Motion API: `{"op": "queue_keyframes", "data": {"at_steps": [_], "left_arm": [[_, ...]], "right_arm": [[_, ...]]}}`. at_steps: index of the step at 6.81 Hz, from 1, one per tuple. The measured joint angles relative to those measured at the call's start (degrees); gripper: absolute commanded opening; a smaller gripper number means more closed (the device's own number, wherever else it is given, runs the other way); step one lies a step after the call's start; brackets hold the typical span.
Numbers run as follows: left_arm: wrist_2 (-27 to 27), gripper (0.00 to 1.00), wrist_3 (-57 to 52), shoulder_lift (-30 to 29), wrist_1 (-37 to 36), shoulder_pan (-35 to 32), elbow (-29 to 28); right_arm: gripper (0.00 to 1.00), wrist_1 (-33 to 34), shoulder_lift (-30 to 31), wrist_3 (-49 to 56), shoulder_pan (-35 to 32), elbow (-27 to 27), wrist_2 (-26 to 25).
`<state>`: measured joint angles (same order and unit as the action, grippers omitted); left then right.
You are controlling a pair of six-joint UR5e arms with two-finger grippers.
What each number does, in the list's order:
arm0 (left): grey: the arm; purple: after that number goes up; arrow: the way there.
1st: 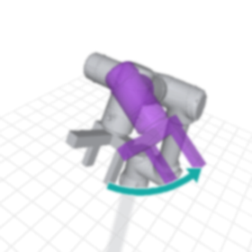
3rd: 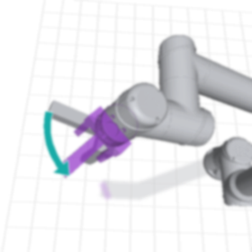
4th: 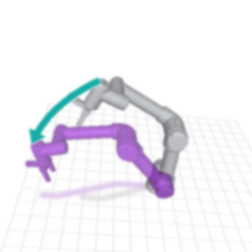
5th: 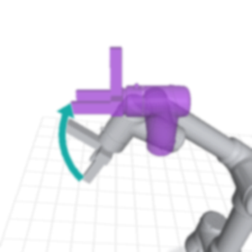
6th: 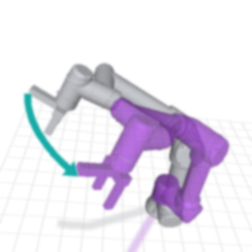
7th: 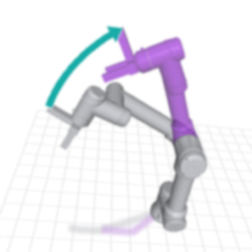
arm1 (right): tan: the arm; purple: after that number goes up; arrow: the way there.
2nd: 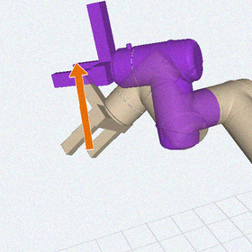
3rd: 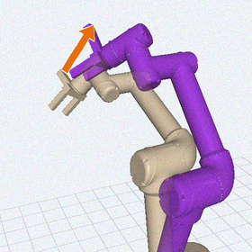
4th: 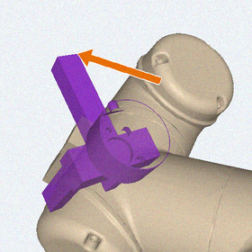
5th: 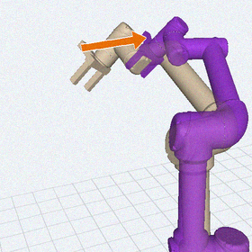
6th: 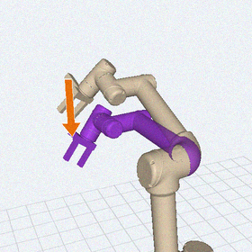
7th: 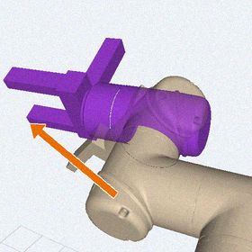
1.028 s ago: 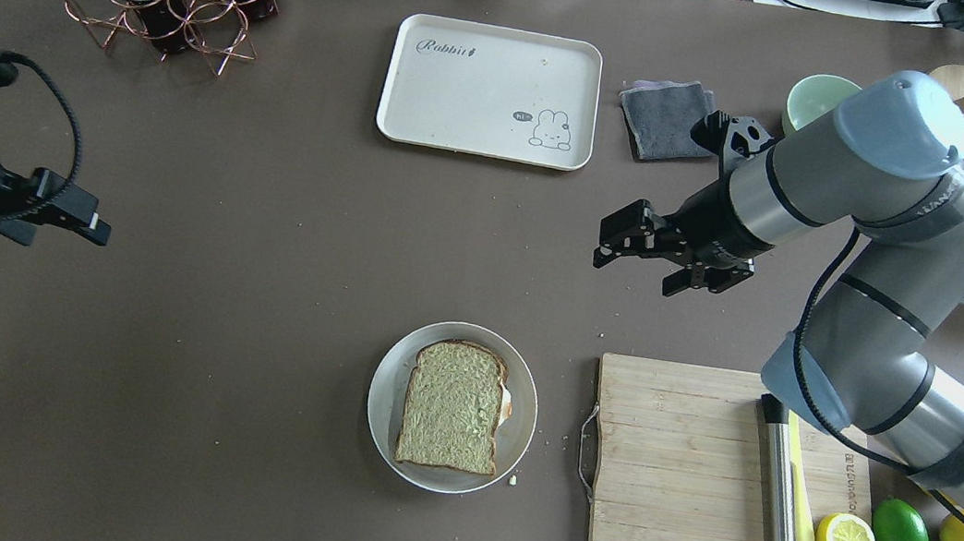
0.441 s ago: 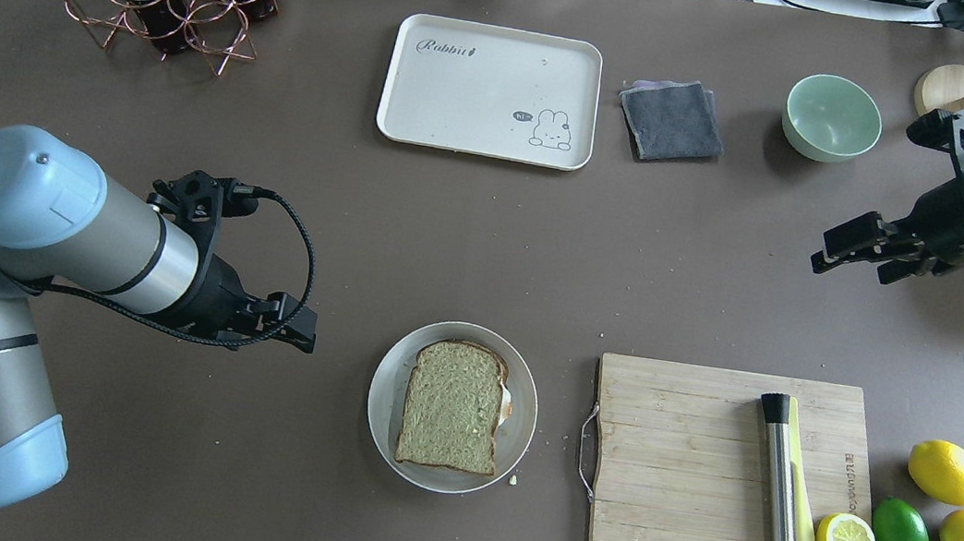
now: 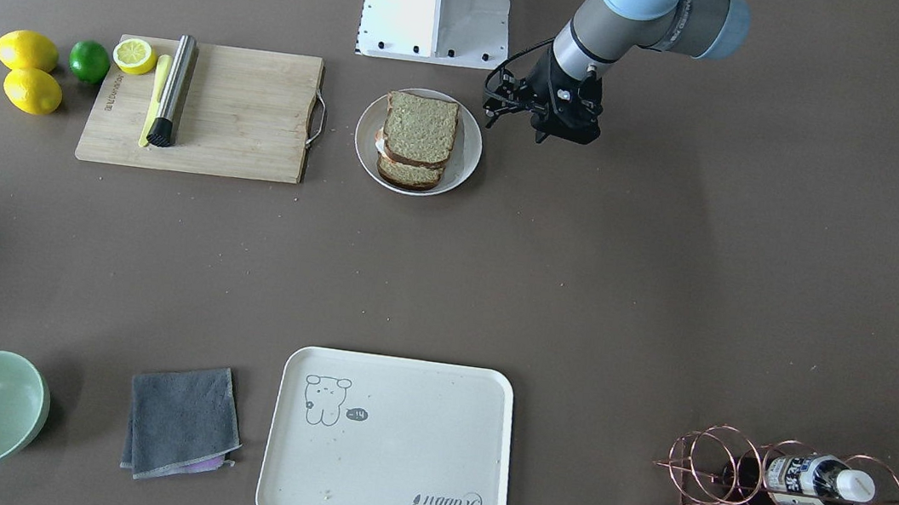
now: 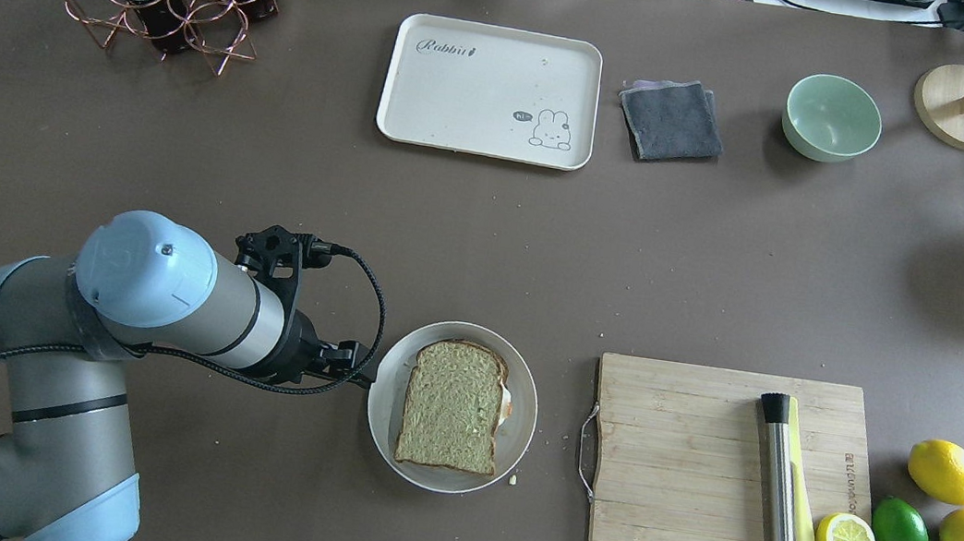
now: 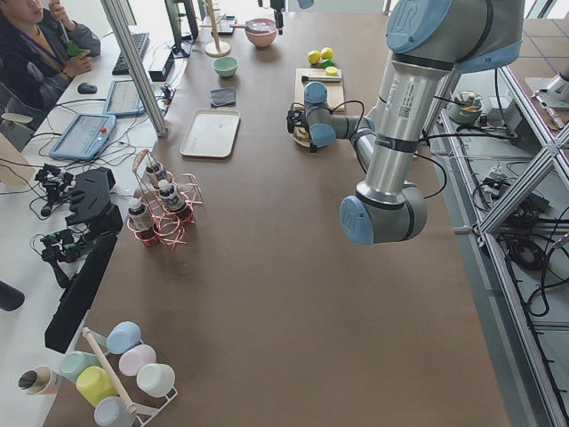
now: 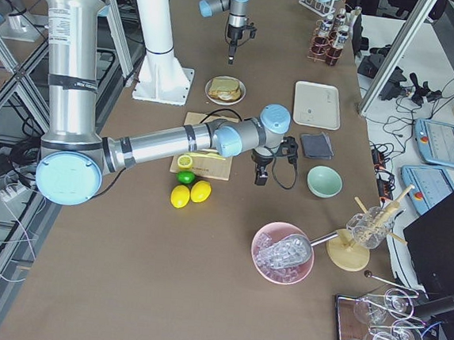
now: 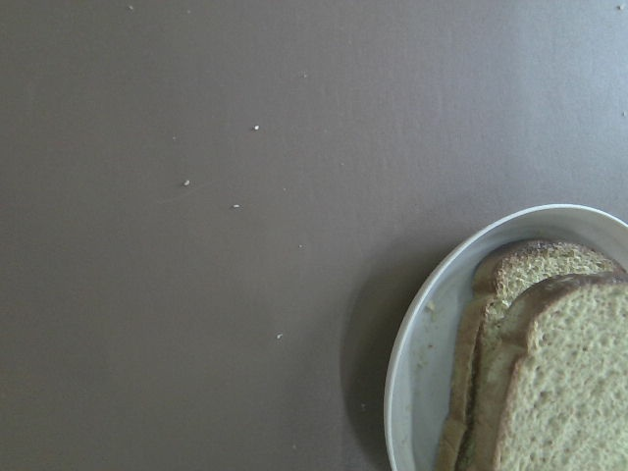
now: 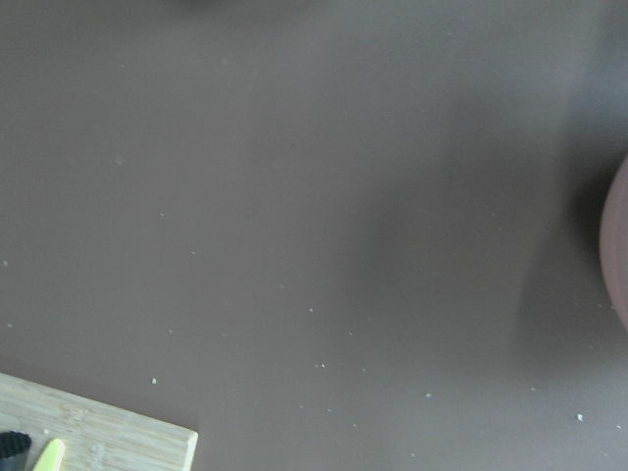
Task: Make sandwich and place on tray
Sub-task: 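Grasp the rim of the white plate with the left gripper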
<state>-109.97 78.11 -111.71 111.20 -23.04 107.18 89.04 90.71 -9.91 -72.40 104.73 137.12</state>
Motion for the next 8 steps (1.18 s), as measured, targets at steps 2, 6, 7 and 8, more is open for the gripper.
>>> {"op": "queue_keyframes", "data": {"at_steps": [2, 6, 7, 8], "left_arm": [[2.01, 0.73, 0.10, -0.54, 4.30, 1.21, -3.96], [3.47, 0.37, 1.07, -3.16, 8.30, 2.15, -8.35], [3.60, 0.21, 2.11, -3.62, 8.32, 2.69, -8.54], [4.02, 0.00, 2.64, -3.79, 8.33, 3.21, -8.69]], "right_arm": [[1.00, 2.06, 1.64, 4.47, -1.97, 0.08, -0.30], [1.00, 2.36, 2.05, 5.30, -2.44, -0.26, -0.38], [1.00, 2.36, 2.08, 5.33, -2.45, -0.32, -0.42], [1.00, 2.36, 2.15, 5.34, -2.44, -0.37, -0.44]]}}
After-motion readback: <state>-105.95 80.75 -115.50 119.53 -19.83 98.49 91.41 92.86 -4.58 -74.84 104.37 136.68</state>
